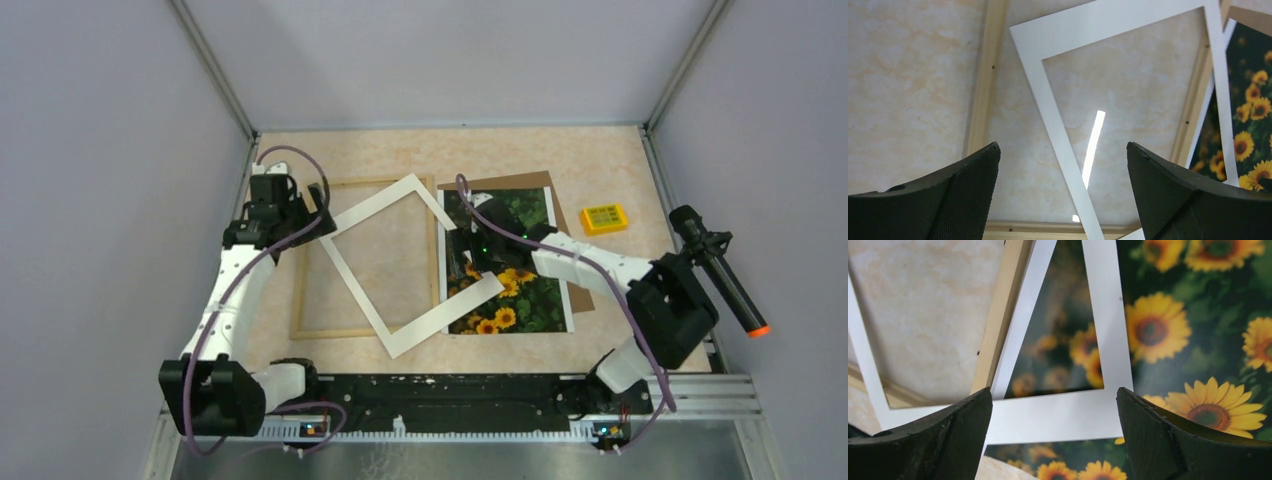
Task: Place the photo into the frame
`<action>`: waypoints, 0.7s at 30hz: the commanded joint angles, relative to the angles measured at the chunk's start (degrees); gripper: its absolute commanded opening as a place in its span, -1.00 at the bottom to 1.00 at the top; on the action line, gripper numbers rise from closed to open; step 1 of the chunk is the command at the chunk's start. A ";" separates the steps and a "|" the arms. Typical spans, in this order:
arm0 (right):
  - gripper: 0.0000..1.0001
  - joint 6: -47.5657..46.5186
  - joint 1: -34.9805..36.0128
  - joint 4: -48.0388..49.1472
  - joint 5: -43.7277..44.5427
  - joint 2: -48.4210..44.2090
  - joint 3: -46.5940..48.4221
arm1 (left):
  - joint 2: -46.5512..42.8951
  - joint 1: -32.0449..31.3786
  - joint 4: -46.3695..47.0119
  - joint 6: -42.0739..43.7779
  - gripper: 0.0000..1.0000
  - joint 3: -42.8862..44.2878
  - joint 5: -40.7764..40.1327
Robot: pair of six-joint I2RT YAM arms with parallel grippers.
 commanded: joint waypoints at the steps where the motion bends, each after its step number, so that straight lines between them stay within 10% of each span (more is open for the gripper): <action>1: 0.82 -5.75 -1.20 -6.51 4.23 7.24 10.61 | 0.52 7.21 3.44 -1.01 0.97 -3.87 6.35; 11: 0.56 -9.80 -6.74 -7.21 -4.61 20.02 18.18 | 5.65 15.51 15.45 -6.26 0.98 -12.76 15.02; 21: 0.39 -10.57 -6.69 -8.33 5.02 25.76 23.59 | 10.68 18.90 17.76 -3.67 0.97 -14.00 10.87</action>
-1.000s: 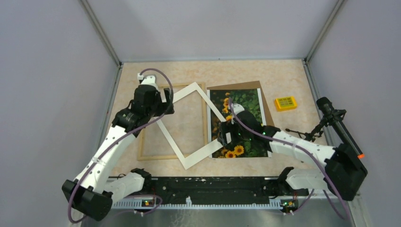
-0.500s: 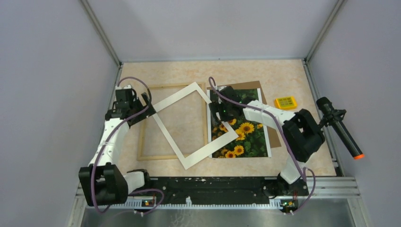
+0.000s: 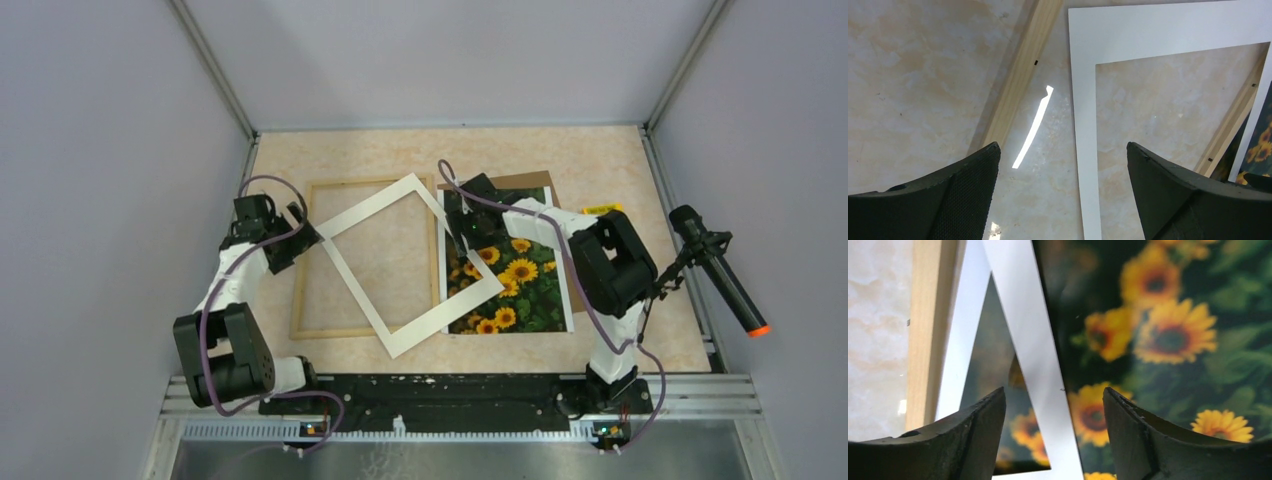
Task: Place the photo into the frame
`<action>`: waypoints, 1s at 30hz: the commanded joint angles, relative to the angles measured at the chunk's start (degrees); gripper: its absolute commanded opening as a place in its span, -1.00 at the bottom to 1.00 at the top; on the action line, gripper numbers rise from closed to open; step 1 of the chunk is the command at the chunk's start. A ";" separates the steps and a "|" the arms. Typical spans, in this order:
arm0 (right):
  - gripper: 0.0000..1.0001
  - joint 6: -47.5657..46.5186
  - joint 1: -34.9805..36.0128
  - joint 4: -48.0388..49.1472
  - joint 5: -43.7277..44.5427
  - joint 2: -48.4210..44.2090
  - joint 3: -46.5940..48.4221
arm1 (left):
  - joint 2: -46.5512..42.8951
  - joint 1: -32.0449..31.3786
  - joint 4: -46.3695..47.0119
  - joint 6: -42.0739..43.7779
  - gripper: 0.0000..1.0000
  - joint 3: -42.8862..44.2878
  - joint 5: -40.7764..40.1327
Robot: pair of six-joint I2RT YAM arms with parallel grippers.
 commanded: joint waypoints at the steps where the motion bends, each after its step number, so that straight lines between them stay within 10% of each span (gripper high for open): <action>1: 0.33 -0.71 0.04 -0.64 5.50 2.40 3.77 | 2.26 2.70 3.78 1.08 0.97 -1.25 1.40; 30: -0.07 12.39 4.54 0.20 2.06 5.37 6.82 | 12.21 12.30 9.07 0.49 0.97 -5.17 24.86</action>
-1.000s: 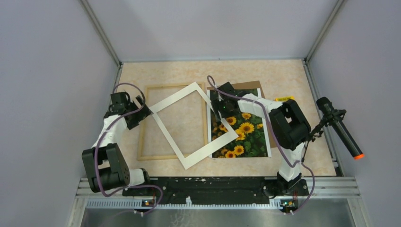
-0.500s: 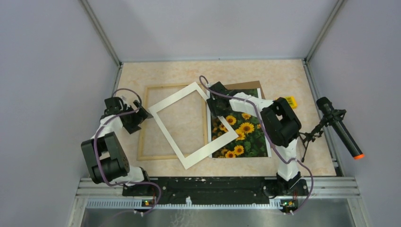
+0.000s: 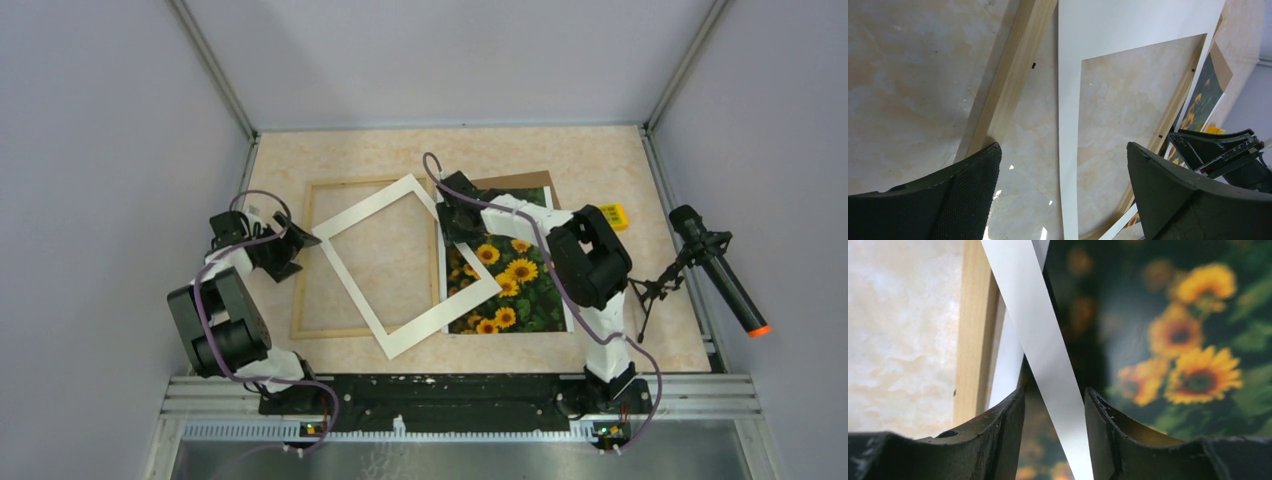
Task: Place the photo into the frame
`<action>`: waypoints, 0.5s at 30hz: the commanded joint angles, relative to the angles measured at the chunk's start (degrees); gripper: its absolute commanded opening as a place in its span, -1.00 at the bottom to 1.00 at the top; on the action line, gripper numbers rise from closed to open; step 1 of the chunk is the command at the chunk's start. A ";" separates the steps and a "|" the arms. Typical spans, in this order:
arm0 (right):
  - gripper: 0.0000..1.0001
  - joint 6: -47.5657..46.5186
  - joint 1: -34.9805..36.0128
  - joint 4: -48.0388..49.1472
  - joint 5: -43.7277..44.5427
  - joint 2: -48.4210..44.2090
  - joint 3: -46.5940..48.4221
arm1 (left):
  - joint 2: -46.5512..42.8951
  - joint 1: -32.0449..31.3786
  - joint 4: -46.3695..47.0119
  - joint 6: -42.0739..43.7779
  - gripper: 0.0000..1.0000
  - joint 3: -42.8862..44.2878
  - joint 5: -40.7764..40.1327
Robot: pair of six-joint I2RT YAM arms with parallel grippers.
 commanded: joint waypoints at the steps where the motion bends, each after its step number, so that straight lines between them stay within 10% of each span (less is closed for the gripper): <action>1: -0.07 6.48 -0.13 3.70 -9.62 -4.68 -6.21 | 2.04 0.13 0.77 0.10 0.97 -1.92 1.73; 15: 0.44 15.17 -4.36 26.43 -39.92 -23.77 -28.93 | 0.44 0.13 2.44 0.45 0.97 -2.86 4.72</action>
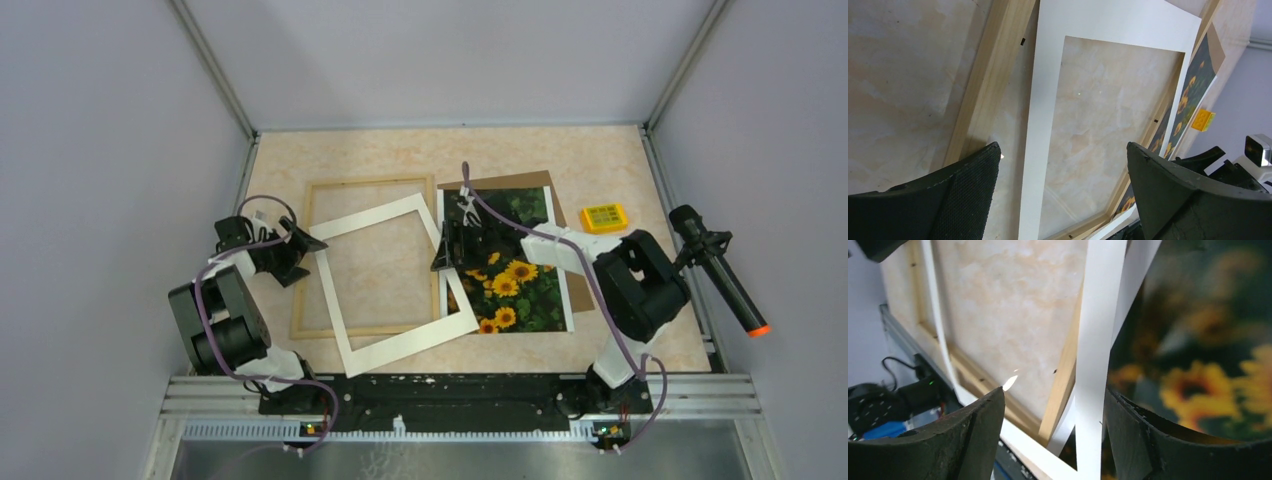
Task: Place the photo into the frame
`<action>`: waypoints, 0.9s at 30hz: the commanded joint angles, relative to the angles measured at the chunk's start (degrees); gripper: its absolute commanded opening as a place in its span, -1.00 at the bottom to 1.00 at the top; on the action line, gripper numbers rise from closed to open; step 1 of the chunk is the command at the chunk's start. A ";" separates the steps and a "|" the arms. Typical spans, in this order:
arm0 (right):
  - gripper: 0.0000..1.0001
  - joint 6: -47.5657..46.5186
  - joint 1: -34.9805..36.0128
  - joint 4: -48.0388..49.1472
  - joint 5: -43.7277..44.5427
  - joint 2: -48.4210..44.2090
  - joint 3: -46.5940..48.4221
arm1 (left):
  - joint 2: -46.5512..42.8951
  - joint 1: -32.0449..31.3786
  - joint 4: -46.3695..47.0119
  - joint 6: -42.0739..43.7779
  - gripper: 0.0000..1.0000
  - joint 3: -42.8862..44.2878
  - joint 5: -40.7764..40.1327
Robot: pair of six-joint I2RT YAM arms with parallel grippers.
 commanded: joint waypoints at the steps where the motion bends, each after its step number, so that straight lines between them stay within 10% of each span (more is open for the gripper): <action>1: 0.47 1.05 -2.37 7.55 -8.38 -6.22 -3.96 | -0.20 0.17 1.52 0.71 0.97 -0.64 0.35; 10: 0.51 -8.09 -10.23 6.82 -16.33 -0.90 -5.70 | -0.19 0.17 1.95 0.50 0.97 -0.69 0.63; 17: 0.01 -7.01 -10.25 13.78 -24.60 7.45 -4.57 | -0.37 0.17 2.57 0.15 0.97 -0.99 1.00; 27: -0.19 -0.99 -9.30 24.48 -31.56 13.43 -7.46 | -0.84 0.17 5.04 -0.65 0.98 -1.79 4.26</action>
